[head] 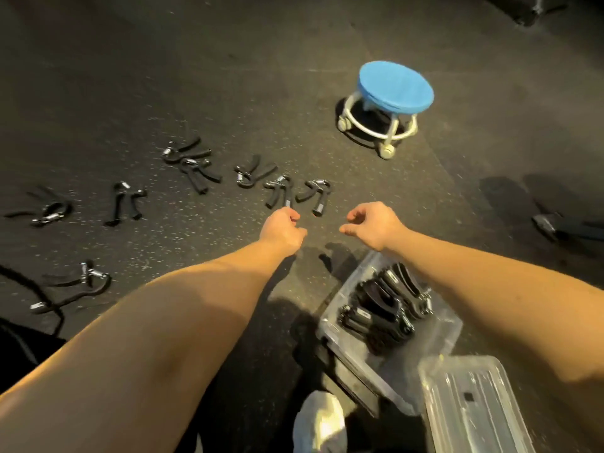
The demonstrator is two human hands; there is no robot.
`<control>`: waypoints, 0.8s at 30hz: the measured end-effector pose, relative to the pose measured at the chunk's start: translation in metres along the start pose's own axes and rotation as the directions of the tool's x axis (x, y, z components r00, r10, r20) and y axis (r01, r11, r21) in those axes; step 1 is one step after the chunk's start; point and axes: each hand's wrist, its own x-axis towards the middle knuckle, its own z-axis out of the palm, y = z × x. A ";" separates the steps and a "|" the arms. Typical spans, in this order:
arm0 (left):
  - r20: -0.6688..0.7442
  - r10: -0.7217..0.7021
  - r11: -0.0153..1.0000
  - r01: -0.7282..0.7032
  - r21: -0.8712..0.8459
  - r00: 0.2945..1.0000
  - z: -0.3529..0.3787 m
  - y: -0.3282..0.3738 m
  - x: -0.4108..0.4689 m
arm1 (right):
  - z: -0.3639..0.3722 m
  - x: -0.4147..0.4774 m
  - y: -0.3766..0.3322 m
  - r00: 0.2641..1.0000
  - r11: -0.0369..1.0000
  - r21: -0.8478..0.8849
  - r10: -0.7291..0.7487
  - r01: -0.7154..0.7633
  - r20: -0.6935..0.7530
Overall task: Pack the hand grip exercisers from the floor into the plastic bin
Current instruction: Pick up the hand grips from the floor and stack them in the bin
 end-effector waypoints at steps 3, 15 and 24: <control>-0.034 -0.096 0.995 0.097 0.036 0.995 -0.020 -0.026 0.039 | 0.032 0.046 -0.025 0.999 1.000 0.021 0.010 -0.011 0.051; -0.055 -0.244 0.969 0.246 0.026 0.968 0.018 -0.095 0.220 | 0.177 0.232 -0.040 0.962 0.943 0.195 0.271 -0.270 0.023; 0.047 -0.353 0.917 0.356 -0.178 0.934 0.028 -0.112 0.251 | 0.197 0.265 -0.032 0.873 0.765 0.423 0.441 -0.486 0.206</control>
